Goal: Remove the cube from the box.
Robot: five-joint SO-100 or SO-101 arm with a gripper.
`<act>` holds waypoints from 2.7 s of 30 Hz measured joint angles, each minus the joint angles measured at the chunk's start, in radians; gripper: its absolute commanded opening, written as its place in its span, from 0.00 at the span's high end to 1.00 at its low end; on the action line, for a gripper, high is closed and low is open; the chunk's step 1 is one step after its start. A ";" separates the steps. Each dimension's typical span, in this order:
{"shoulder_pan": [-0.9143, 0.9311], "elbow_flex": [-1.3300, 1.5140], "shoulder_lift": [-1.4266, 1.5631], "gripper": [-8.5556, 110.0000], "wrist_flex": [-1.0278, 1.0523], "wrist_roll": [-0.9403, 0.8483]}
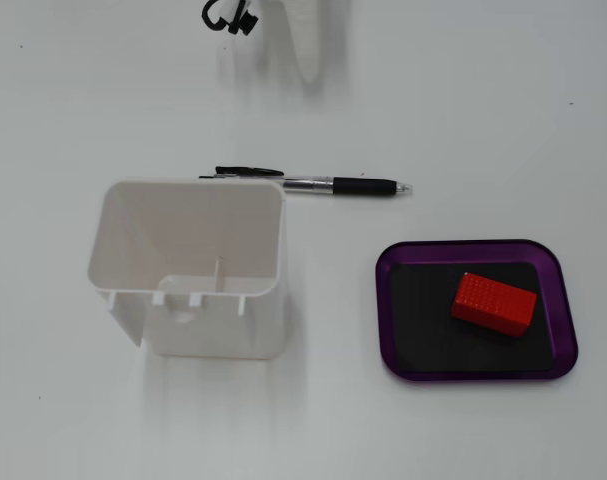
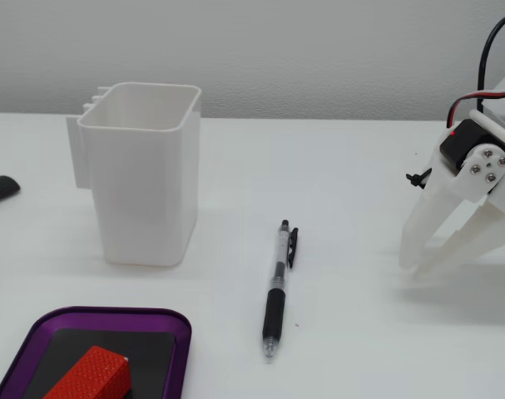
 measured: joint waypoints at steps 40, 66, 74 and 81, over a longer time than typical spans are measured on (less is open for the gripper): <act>-0.031 -0.716 -0.664 0.88 -0.003 0.112; -0.296 -2.072 -2.158 0.75 0.086 0.371; -0.299 -2.519 -2.510 0.75 0.181 0.374; -0.331 -2.812 -2.740 0.75 0.259 0.374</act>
